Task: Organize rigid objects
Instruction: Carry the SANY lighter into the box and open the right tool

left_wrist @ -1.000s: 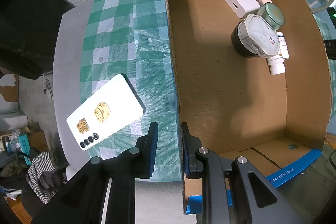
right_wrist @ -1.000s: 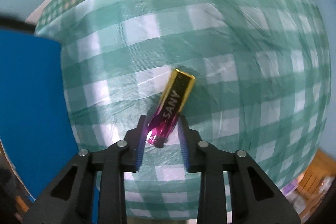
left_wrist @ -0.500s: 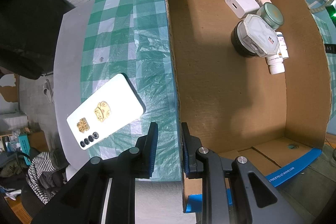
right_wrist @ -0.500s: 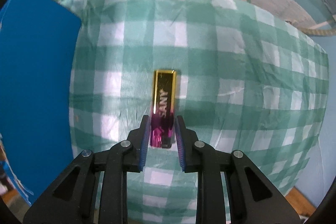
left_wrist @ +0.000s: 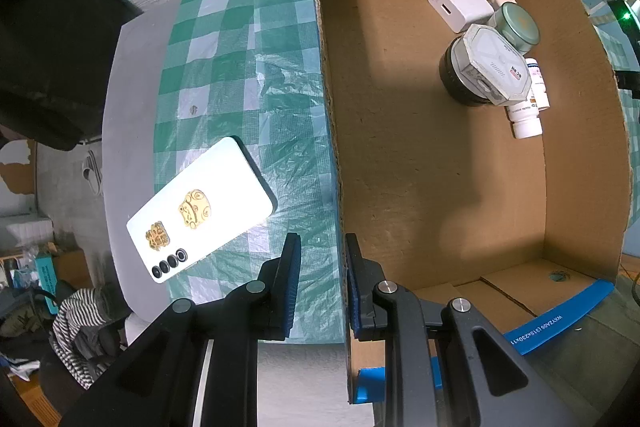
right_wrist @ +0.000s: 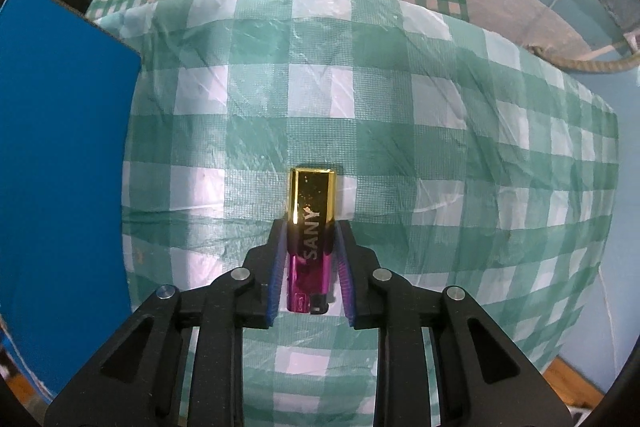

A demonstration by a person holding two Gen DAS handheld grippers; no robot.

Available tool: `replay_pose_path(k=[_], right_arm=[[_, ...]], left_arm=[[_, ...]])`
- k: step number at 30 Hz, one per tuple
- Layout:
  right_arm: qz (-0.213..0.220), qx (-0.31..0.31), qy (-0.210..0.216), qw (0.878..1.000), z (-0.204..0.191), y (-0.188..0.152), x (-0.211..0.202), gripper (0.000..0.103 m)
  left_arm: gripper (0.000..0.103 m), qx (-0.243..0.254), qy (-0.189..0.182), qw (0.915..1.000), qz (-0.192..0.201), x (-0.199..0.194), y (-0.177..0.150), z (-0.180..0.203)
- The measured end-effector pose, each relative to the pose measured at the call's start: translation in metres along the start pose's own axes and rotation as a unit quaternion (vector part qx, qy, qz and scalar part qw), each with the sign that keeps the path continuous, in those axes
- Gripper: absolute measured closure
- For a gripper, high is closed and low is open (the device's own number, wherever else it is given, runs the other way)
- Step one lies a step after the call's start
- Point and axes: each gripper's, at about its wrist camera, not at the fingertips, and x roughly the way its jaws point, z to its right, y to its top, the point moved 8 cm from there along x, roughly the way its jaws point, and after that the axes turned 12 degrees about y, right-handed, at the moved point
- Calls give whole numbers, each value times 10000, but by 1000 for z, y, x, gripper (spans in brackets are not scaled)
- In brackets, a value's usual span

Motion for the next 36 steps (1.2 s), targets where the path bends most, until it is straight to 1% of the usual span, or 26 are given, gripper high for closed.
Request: replay_pose_path(k=[8, 14, 25, 36], right_arm=[[-90, -191, 47, 9998, -6, -11, -1, 81], [-88, -338, 133, 9993, -14, -17, -14, 81], [30, -737, 301, 9968, -45, -17, -52, 81], [284, -1115, 505, 9921, -85, -3, -92, 81]], left_arm=[[82, 9, 5, 10000, 7, 0, -1, 0], [82, 19, 12, 10000, 11, 0, -1, 0], [82, 38, 30, 10000, 16, 0, -1, 2], [82, 29, 19, 10000, 19, 0, -1, 3]])
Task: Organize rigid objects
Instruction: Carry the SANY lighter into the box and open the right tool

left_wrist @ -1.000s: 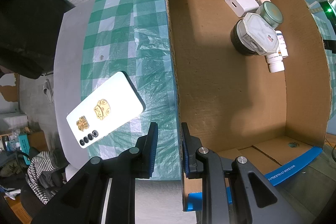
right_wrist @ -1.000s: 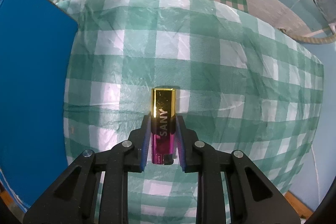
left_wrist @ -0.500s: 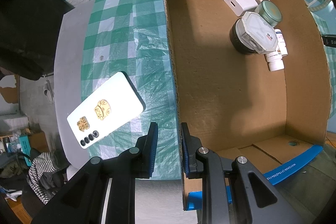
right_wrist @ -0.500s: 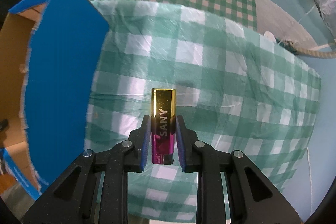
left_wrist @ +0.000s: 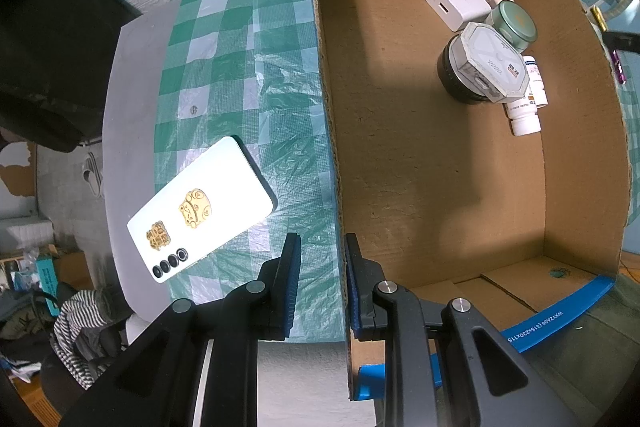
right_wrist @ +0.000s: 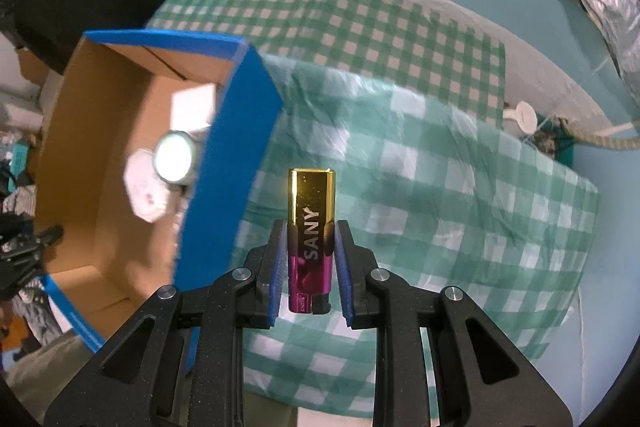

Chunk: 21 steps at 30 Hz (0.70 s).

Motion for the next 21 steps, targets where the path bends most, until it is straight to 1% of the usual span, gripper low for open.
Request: replay_pose_path(k=[11, 14, 21], right_arm=[[137, -640, 219, 9976, -56, 26, -16, 81], [111, -798, 260, 9964, -71, 31, -12, 81], [-33, -1041, 300, 9941, -93, 35, 5, 81]], left_arm=[[82, -10, -9, 10000, 1, -1, 0, 0], [82, -10, -8, 10000, 2, 0, -1, 0], [82, -26, -13, 10000, 2, -1, -1, 0]])
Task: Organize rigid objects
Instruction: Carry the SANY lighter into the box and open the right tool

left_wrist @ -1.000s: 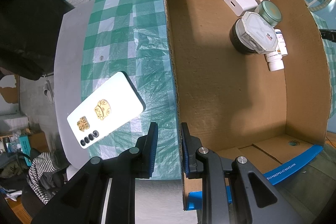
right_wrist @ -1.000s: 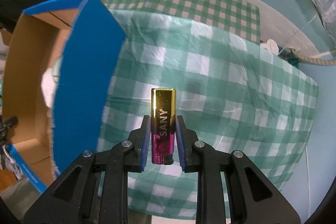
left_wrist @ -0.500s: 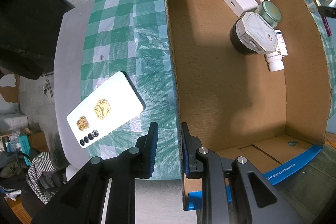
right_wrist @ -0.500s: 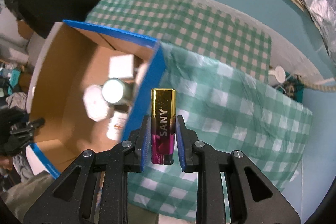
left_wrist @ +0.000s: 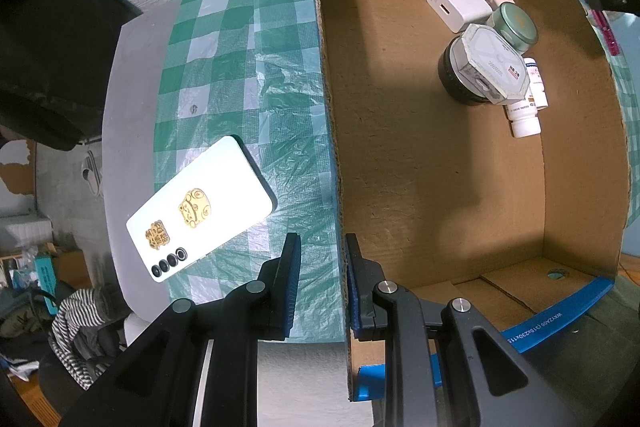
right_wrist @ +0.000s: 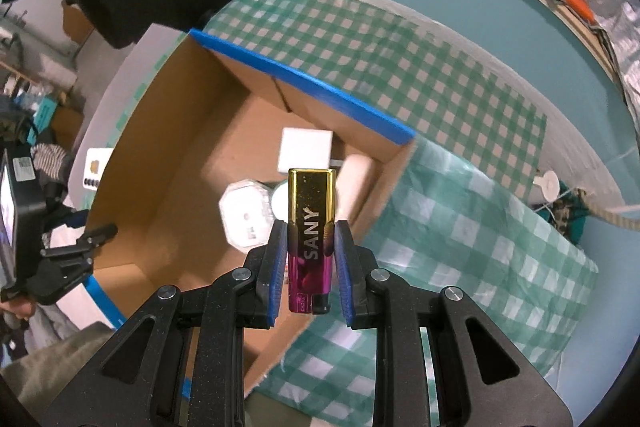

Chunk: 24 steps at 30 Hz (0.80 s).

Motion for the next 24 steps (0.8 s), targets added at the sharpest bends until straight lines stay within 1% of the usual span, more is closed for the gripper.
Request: replay_pose_path(k=[6, 12, 17, 21, 23, 24], right_arm=[[-205, -3, -1, 9998, 0, -2, 21, 81], [-320, 162, 22, 9994, 7, -7, 34, 81], [-325, 208, -2, 9993, 8, -9, 36, 81], [-339, 211, -133, 9991, 10, -10, 33, 81], [-315, 235, -165, 9991, 10, -10, 29, 76], [-297, 226, -182, 9991, 10, -10, 27, 71]], left_arm=[[82, 1, -2, 10000, 4, 0, 0, 0], [82, 2, 4, 10000, 10, 0, 0, 0], [82, 3, 8, 10000, 11, 0, 0, 0], [82, 5, 18, 10000, 26, -1, -2, -1], [82, -2, 16, 10000, 33, -2, -2, -1], [82, -6, 18, 10000, 36, -2, -2, -2]])
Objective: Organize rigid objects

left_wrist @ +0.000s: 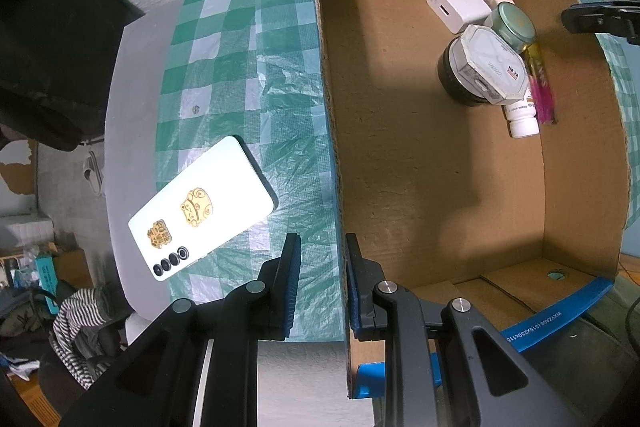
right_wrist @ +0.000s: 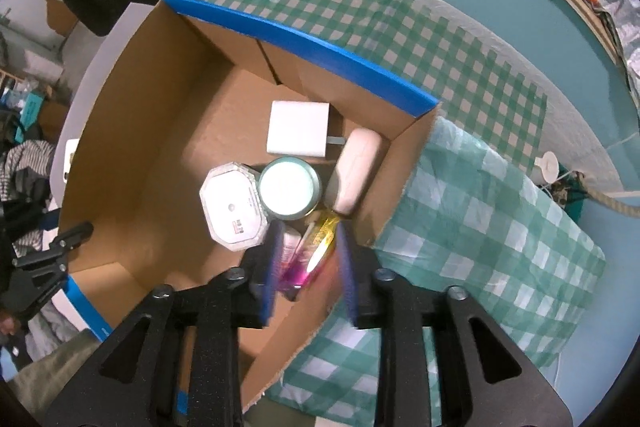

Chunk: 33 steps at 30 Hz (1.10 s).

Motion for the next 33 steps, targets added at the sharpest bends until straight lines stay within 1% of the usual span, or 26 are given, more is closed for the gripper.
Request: replay_pose_path(k=[1, 3, 5, 7, 13, 17, 18, 23, 26, 29, 30, 31, 32, 33], right_arm=[[39, -10, -20, 10000, 0, 0, -3, 68], [99, 9, 3, 10000, -2, -1, -9, 65], [171, 12, -16, 9999, -3, -1, -15, 58], [280, 27, -52, 9996, -3, 0, -24, 47], [568, 203, -89, 9981, -2, -2, -50, 40], [787, 287, -147, 9964, 0, -5, -71, 38], [850, 309, -172, 9958, 0, -6, -77, 37], [1142, 335, -408, 9921, 0, -10, -106, 34], [1327, 406, -547, 9888, 2, -12, -122, 33], [1576, 515, -574, 9845, 4, -15, -140, 33], [1657, 557, -571, 9829, 4, -16, -146, 33], [1758, 608, -563, 9809, 4, -17, -153, 33], [1843, 650, -546, 9792, 4, -18, -159, 33], [1965, 702, -523, 9766, 4, -18, -166, 33]], left_arm=[[82, -5, 3, 10000, 2, 0, 0, 0], [82, -8, 8, 10000, 11, -2, -1, 0], [82, -6, 18, 10000, 43, -4, 0, -1], [82, -12, 24, 10000, 61, -6, 1, -1], [82, -20, 73, 9998, 183, -21, 7, -4], [80, -71, 119, 9994, 303, -36, 14, -8], [75, -104, 131, 9992, 354, -42, 18, -10], [73, -251, -4, 9968, 754, -80, 36, -11], [63, -276, -44, 9943, 1027, -105, 47, -9], [49, -313, -45, 9908, 1314, -128, 56, -9], [39, -326, -25, 9899, 1382, -133, 59, -10], [35, -346, 10, 9885, 1472, -140, 62, -10], [34, -371, 44, 9866, 1586, -148, 65, -11], [28, -389, 76, 9852, 1666, -154, 67, -12]])
